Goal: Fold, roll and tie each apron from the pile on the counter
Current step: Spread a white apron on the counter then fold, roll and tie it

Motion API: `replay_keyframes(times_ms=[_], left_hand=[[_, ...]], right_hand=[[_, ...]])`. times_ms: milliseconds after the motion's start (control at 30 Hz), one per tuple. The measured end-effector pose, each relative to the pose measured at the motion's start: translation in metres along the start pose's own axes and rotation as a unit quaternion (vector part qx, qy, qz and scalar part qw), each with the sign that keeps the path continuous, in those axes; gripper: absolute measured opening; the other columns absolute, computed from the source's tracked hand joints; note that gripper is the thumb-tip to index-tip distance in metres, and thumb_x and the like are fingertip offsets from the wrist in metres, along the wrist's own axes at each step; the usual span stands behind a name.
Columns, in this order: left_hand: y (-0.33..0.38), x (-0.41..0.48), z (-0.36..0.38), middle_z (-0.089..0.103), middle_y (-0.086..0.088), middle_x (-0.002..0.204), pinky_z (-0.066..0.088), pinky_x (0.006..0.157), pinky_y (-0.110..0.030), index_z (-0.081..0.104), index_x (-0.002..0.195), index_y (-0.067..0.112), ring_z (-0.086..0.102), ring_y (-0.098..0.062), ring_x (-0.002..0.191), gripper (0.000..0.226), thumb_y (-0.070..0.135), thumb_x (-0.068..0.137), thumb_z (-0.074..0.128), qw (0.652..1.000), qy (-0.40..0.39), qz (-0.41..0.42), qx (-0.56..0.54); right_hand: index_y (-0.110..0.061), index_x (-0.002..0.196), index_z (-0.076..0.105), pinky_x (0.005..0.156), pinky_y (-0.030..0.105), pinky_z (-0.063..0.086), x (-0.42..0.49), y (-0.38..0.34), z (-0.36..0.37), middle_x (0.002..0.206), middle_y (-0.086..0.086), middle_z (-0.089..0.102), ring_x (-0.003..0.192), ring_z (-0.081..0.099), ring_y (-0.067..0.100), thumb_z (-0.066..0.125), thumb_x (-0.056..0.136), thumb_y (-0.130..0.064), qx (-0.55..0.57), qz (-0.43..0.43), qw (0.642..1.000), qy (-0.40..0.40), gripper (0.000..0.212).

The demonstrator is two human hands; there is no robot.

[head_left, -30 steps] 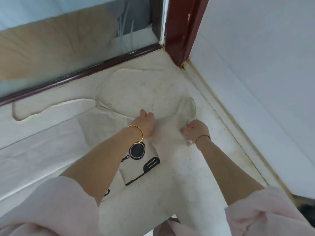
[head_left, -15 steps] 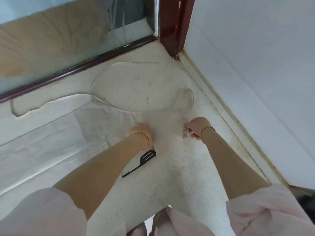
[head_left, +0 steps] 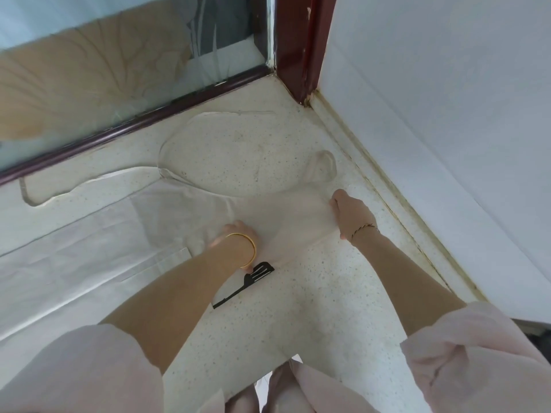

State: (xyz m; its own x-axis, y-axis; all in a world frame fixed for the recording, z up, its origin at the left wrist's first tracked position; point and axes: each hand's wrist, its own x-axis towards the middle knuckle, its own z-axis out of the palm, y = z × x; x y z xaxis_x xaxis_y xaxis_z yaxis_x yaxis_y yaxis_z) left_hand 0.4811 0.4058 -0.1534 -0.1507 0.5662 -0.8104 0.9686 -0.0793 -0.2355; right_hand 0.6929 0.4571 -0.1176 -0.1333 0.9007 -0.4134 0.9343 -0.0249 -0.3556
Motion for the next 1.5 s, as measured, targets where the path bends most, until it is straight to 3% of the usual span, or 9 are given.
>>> replay_keyframes(times_ms=[167,367,500,633,700,867,1033,1200,1500], left_hand=[[0.001,-0.008,-0.003,0.046,-0.014,0.125,0.048,0.093,-0.047,0.045,0.132,0.005,0.048,-0.034,0.116,0.085,0.045,0.065,0.079,0.998,-0.046,0.011,0.048],[0.001,-0.014,-0.064,0.057,-0.009,0.115,0.047,0.086,-0.038,0.052,0.124,0.008,0.058,-0.029,0.105,0.039,0.024,0.089,0.057,0.991,0.094,0.066,-0.074],[0.006,-0.005,-0.079,0.039,-0.015,0.133,0.044,0.094,-0.038,0.035,0.133,0.002,0.046,-0.031,0.124,0.048,0.015,0.091,0.056,0.985,0.14,0.045,-0.09],[0.002,0.004,-0.071,0.049,-0.011,0.122,0.046,0.083,-0.029,0.048,0.126,0.006,0.052,-0.027,0.112,0.055,0.025,0.081,0.072,0.995,0.064,0.06,-0.042],[0.003,0.006,-0.065,0.043,-0.013,0.125,0.044,0.091,-0.031,0.045,0.128,0.007,0.048,-0.028,0.114,0.063,0.029,0.077,0.074,0.996,0.059,0.06,-0.031],[0.007,0.007,-0.058,0.037,-0.017,0.127,0.043,0.095,-0.034,0.039,0.132,0.01,0.046,-0.031,0.115,0.075,0.033,0.072,0.078,0.996,0.068,0.052,-0.028],[0.008,0.005,-0.056,0.038,-0.016,0.129,0.041,0.096,-0.032,0.036,0.133,0.008,0.044,-0.029,0.116,0.076,0.037,0.074,0.075,0.994,0.094,0.045,-0.022],[0.01,0.005,-0.055,0.036,-0.016,0.13,0.041,0.097,-0.033,0.035,0.135,0.008,0.044,-0.03,0.117,0.078,0.035,0.074,0.075,0.995,0.089,0.025,-0.027],[0.017,0.005,-0.072,0.035,-0.017,0.133,0.042,0.101,-0.04,0.03,0.14,0.008,0.042,-0.033,0.123,0.095,0.047,0.067,0.079,0.999,0.03,0.018,-0.033]], right_hand=[[-0.015,0.084,0.042,0.05,0.025,0.035,0.011,0.014,0.006,0.068,0.001,0.05,0.055,0.046,0.017,0.029,0.1,-0.033,-0.118,0.084,0.988,-0.053,0.027],[-0.014,0.068,0.039,0.042,0.022,0.035,0.05,-0.001,-0.006,0.06,0.004,0.044,0.079,0.069,0.034,0.042,0.095,-0.033,0.208,0.159,0.965,0.031,0.033],[-0.007,0.128,0.043,0.079,0.039,0.054,0.066,-0.029,-0.018,0.099,0.01,0.058,0.09,0.06,0.024,0.056,0.087,-0.023,0.291,0.167,0.941,0.041,0.045],[-0.013,0.068,0.048,0.047,0.025,0.041,0.076,-0.044,-0.033,0.066,0.0,0.046,0.055,0.048,0.015,0.049,0.089,-0.01,0.242,0.166,0.952,-0.092,0.021],[-0.015,0.069,0.047,0.056,0.025,0.044,0.079,-0.044,-0.041,0.067,0.001,0.048,0.058,0.05,0.015,0.045,0.094,-0.013,0.39,0.192,0.895,-0.104,0.025],[-0.009,0.065,0.047,0.055,0.026,0.042,0.063,-0.029,-0.056,0.064,0.006,0.049,0.051,0.046,0.017,0.039,0.083,-0.001,0.776,0.183,0.603,-0.011,0.021],[-0.016,0.085,0.054,0.091,0.027,0.046,0.041,-0.032,-0.054,0.12,-0.002,0.058,0.107,0.057,0.016,0.057,0.084,-0.001,0.672,0.026,0.712,0.204,0.015],[-0.018,0.072,0.055,0.098,0.013,0.023,0.037,-0.025,-0.058,0.117,-0.002,0.059,0.123,0.043,0.018,0.047,0.08,-0.039,0.25,-0.101,0.897,0.35,0.024],[-0.017,0.098,0.069,0.105,0.052,0.031,0.027,-0.019,-0.073,0.135,0.006,0.052,0.126,0.043,0.036,0.051,0.087,-0.023,-0.052,-0.143,0.866,0.476,0.022]])
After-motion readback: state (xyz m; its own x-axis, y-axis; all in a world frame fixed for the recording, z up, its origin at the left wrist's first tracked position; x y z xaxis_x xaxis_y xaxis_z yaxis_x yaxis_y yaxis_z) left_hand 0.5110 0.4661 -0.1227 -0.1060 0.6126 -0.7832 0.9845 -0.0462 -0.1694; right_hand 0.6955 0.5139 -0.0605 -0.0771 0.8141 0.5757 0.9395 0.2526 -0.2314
